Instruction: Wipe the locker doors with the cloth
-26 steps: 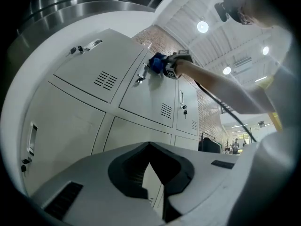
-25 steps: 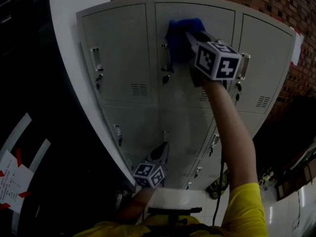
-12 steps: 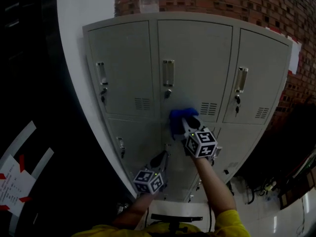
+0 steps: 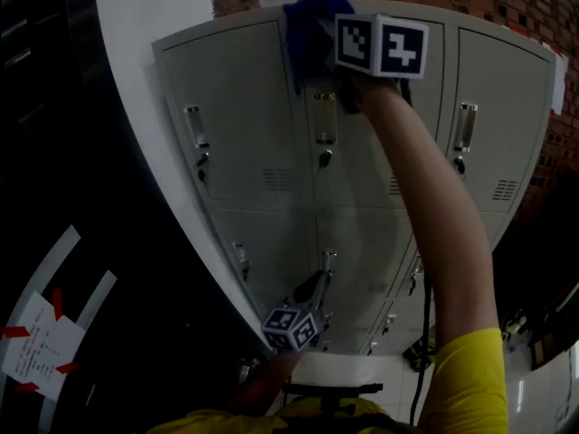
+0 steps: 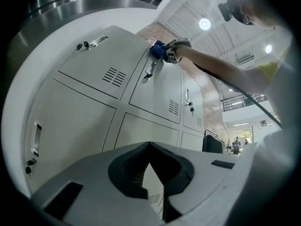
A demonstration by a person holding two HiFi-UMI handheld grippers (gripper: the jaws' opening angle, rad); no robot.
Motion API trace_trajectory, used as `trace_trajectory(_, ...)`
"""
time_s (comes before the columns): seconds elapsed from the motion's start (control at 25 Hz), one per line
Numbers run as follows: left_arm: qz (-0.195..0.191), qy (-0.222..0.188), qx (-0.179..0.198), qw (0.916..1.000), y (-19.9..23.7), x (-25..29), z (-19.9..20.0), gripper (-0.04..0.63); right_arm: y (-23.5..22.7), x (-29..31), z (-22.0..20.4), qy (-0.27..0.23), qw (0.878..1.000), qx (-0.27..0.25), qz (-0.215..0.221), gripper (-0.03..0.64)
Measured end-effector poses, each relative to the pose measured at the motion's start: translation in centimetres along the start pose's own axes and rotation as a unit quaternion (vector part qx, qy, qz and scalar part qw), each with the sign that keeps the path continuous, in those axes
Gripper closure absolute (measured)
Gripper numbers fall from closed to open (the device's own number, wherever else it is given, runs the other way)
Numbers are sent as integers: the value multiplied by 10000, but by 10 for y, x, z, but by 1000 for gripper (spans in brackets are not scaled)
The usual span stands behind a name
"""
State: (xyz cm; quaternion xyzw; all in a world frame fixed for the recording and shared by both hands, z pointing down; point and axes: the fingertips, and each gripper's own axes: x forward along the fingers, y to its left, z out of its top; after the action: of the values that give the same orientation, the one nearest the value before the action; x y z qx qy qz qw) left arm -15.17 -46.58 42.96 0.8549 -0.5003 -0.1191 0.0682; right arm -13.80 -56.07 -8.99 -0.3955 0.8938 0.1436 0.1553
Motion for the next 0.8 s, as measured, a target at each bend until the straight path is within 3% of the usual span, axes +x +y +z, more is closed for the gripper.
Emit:
trace_trajectory(0.16,283,67,5,9996,25,-14,-7,603,13,-17,-53,161,9997,-3,201,546)
trace_trajectory(0.4,270,169,82,9995,28,-18,-12,603,15,-69,-159,284,9982,452,271,546)
trace_trajectory(0.8,194,368,-142,9990,13,-20,-36,603,39,-133,-228,216,9958,802,373,546)
